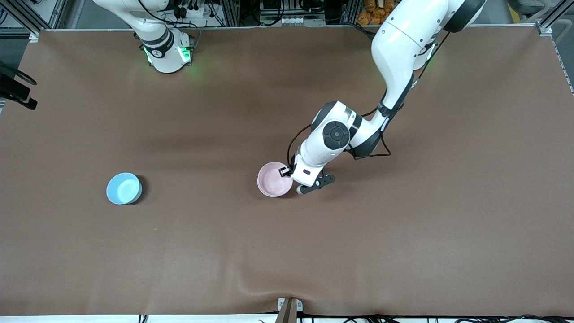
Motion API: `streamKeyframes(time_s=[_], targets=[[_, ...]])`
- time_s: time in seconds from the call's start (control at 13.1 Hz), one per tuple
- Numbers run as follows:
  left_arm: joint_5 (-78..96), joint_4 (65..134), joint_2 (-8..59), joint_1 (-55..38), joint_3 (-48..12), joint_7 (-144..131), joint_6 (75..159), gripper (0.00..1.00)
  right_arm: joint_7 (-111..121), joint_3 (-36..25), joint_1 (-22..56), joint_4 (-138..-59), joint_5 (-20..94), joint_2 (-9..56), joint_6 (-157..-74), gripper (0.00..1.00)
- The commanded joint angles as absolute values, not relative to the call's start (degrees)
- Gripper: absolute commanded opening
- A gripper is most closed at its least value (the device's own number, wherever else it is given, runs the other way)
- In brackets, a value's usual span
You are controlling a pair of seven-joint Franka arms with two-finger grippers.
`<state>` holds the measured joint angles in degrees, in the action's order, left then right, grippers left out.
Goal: Stack pink and blue bowls on white bowl
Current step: 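Lower the pink bowl into the white bowl and open the left gripper, then withdraw the left gripper while the right gripper reaches the blue bowl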
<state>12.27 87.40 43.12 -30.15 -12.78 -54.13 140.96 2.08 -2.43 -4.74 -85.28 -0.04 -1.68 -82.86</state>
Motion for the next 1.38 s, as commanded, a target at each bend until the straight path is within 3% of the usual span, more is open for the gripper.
streamKeyframes(time_s=[0.0,0.08,0.15,0.23,0.31,0.54,1.3], targets=[[11.2,86.1,43.9,-30.7,-12.5,-54.8,141.5,0.0,2.8,-1.8,-5.5,-84.3,0.0,-1.3,-82.4,1.0],[11.2,86.1,44.2,-30.7,-12.5,-54.8,141.5,0.08,2.8,-1.8,-5.5,-84.3,0.0,-1.2,-82.3,1.0],[11.2,86.1,44.2,-30.7,-12.5,-54.9,141.5,0.29,2.8,-1.8,-5.5,-84.3,0.0,-1.2,-82.4,1.0],[11.2,86.1,44.2,-30.7,-12.5,-55.1,141.5,0.6,2.8,-1.8,-5.5,-84.3,0.0,-1.2,-82.4,1.0],[11.2,86.1,44.0,-30.7,-12.5,-55.3,141.5,1.0,2.8,-1.8,-5.5,-84.3,0.0,-1.2,-82.4,1.0],[11.2,86.8,40.8,-30.2,-12.5,-56.7,140.0,1.0,2.8,-1.8,-5.5,-84.3,0.0,-1.2,-82.4,1.0],[2.5,86.4,13.3,-15.6,-12.5,-48.0,105.9,1.0,2.8,-1.7,-4.9,-84.3,0.0,3.0,-82.1,1.0]])
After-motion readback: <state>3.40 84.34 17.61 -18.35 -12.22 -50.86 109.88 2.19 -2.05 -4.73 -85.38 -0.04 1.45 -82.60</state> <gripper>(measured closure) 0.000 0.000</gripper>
